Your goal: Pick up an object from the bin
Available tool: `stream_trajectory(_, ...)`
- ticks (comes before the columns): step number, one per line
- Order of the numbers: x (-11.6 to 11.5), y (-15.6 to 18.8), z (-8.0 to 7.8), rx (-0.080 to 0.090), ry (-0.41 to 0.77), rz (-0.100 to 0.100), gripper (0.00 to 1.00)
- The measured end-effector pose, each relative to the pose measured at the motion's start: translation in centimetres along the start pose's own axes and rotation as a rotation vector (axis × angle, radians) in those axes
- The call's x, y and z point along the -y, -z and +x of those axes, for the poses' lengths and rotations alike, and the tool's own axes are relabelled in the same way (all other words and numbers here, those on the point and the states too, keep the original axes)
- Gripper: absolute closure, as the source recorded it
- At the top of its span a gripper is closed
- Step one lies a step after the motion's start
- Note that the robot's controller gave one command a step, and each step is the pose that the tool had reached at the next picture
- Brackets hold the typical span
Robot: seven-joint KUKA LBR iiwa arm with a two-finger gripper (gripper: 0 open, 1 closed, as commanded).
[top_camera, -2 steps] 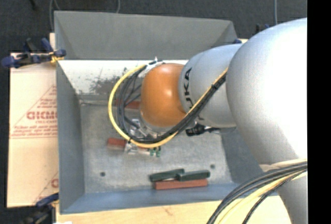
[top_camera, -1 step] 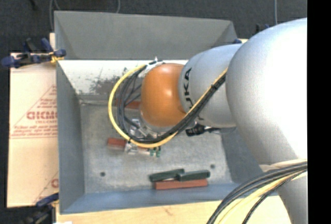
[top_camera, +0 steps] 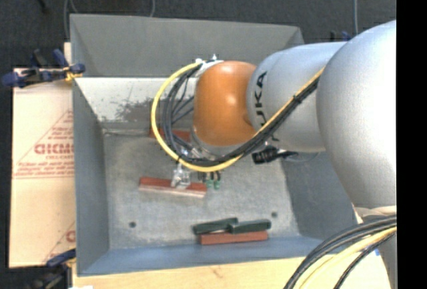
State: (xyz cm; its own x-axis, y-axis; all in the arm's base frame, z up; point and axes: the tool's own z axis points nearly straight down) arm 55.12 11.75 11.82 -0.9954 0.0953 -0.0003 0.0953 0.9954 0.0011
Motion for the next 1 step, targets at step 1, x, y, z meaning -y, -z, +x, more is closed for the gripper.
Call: stream_trajectory(1,-2.63,0.55,-0.83,0.003,0.018,-0.001,0.0)
